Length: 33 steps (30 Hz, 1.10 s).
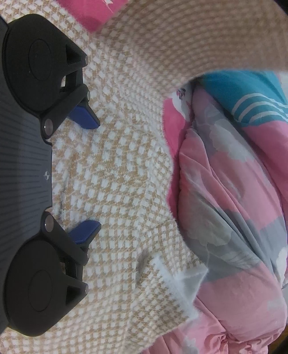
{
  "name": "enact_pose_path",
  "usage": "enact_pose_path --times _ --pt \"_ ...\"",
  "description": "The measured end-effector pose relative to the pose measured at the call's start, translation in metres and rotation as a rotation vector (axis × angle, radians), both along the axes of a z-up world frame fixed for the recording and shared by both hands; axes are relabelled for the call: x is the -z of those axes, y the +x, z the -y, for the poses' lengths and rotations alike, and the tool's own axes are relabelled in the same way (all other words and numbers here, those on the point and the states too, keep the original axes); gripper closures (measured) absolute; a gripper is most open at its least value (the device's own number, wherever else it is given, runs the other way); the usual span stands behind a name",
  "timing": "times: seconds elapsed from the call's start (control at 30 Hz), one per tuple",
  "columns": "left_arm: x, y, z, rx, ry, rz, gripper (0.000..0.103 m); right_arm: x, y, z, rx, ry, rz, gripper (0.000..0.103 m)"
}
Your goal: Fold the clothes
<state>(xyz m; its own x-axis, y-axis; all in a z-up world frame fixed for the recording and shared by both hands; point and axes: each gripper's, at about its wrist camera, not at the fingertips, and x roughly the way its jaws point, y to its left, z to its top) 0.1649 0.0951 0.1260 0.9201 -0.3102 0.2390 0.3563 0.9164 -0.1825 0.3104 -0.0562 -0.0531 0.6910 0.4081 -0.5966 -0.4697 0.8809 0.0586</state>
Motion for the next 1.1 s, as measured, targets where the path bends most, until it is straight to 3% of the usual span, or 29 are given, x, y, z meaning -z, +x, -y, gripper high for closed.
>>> enact_pose_path --times 0.1,0.23,0.33,0.43,0.53,0.57,0.7,0.8,0.87,0.97,1.1 --pt "0.001 0.021 0.042 0.075 0.040 -0.033 0.103 -0.001 -0.001 0.005 0.000 0.032 -0.007 0.011" --pt "0.017 0.049 0.084 0.156 0.070 -0.139 0.103 -0.002 0.001 0.014 0.003 0.089 -0.029 0.012" --pt "0.024 0.054 0.084 0.177 0.085 -0.204 0.103 -0.001 0.002 0.019 0.001 0.122 -0.036 0.012" --pt "0.029 0.042 0.068 0.115 0.098 -0.245 0.101 0.000 0.002 0.022 -0.001 0.148 -0.040 0.012" --pt "0.048 0.038 0.029 0.012 0.040 -0.349 0.096 0.000 0.002 0.027 -0.003 0.182 -0.042 0.012" --pt "0.059 0.035 0.014 -0.030 0.009 -0.388 0.090 0.000 0.002 0.030 -0.004 0.205 -0.044 0.012" --pt "0.114 0.040 -0.062 -0.194 -0.204 -0.559 0.076 -0.002 0.002 0.046 -0.006 0.321 -0.061 0.012" --pt "0.150 0.043 -0.112 -0.300 -0.347 -0.628 0.073 -0.003 0.002 0.049 -0.010 0.354 -0.067 0.012" --pt "0.165 0.046 -0.133 -0.362 -0.378 -0.634 0.069 -0.004 0.001 0.048 -0.021 0.350 -0.062 0.012" --pt "0.182 0.053 -0.154 -0.373 -0.395 -0.656 0.068 -0.007 -0.002 0.051 -0.041 0.383 -0.064 0.012" --pt "0.196 0.059 -0.164 -0.324 -0.404 -0.691 0.067 -0.008 -0.001 0.072 -0.061 0.564 -0.136 0.012"
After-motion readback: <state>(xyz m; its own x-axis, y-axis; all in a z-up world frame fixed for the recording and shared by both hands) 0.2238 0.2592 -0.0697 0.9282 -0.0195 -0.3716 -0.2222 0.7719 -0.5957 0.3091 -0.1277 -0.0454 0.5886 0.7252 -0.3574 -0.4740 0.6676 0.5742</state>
